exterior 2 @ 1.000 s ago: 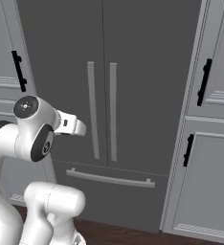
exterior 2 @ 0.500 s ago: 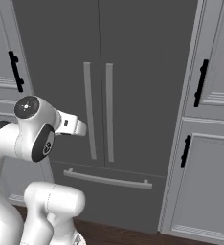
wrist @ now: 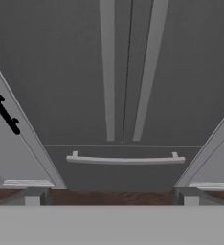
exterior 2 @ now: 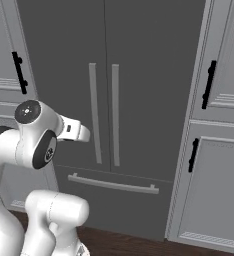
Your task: Take the strawberry from the fridge and place it on top of the pancake, located on the dining counter.
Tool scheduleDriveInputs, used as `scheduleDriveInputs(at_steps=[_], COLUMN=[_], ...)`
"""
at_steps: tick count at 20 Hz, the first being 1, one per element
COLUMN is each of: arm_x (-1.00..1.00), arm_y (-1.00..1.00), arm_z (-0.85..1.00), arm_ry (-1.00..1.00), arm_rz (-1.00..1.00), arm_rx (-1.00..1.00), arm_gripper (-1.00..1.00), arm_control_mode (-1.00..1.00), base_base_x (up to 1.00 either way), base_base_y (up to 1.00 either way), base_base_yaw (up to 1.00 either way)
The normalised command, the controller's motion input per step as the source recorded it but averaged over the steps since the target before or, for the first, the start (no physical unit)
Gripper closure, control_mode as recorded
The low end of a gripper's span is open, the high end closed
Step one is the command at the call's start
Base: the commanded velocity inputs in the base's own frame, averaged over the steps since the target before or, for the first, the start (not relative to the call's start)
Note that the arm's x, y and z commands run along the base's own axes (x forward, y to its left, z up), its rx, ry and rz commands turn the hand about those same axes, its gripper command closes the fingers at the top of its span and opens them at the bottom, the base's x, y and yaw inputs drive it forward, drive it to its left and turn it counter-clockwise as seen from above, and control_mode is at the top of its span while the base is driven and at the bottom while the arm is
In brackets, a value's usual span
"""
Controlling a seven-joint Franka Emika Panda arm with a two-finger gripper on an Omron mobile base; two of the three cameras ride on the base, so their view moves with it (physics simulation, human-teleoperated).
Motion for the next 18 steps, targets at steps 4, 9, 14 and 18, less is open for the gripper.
scheduleDriveInputs(at_steps=[4,9,14,18], arm_x=[0.00,0.63,0.99,0.93], arm_y=[-0.05,-0.30,-0.34,-0.33], arm_z=[0.00,0.00,0.00,-0.05], arm_ry=[0.00,0.05,0.03,0.01], arm_rz=[0.00,0.00,0.00,0.00], arm_rx=[0.00,0.00,0.00,0.00], arm_gripper=[-1.00,-1.00,-1.00,-1.00], arm_control_mode=[-1.00,-1.00,-1.00,-1.00], base_base_x=[-0.04,0.00,0.00,0.00], base_base_y=[-0.12,0.00,0.00,0.00], base_base_yaw=[0.00,0.00,0.00,0.00])
